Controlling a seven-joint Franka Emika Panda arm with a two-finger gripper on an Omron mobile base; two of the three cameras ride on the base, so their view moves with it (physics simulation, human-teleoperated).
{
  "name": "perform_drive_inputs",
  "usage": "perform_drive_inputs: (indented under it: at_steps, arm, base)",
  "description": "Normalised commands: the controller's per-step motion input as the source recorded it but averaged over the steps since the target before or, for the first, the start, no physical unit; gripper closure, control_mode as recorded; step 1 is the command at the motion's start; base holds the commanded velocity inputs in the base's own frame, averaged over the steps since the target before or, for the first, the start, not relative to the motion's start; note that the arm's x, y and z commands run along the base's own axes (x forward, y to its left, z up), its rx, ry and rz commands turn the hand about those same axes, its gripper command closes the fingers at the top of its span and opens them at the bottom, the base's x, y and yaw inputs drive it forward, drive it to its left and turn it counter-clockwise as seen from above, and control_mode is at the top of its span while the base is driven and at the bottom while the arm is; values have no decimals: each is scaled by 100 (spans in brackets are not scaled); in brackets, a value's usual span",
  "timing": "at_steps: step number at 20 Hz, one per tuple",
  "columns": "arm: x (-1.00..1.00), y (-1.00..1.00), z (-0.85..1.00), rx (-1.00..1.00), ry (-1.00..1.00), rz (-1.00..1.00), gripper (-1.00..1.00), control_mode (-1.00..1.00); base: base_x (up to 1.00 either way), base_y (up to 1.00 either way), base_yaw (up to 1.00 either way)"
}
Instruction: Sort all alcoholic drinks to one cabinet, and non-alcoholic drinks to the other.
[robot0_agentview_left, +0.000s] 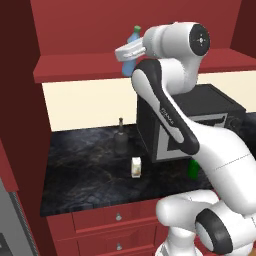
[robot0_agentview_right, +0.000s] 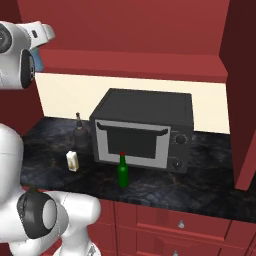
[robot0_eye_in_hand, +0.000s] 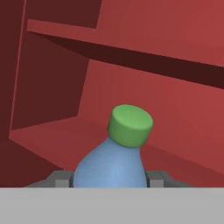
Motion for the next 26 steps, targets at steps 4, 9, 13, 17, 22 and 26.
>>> perform_drive_inputs:
  at_steps: [4, 9, 13, 17, 22, 26]
  arm:
    - [60, 24, 0, 0, 0, 0, 100, -100]
    - [61, 24, 0, 0, 0, 0, 100, -100]
    - [58, 25, 0, -1, 0, 0, 100, -100]
    - [49, 20, -1, -5, 3, 0, 100, -100]
    - [40, 7, -13, -7, 8, 0, 100, -100]
    - [35, 3, -23, -6, 10, 0, 100, -100]
  base:
    - [0, 0, 0]
    - [0, 0, 0]
    - [0, 0, 0]
    - [0, 0, 0]
    - [0, 0, 0]
    - [0, 0, 0]
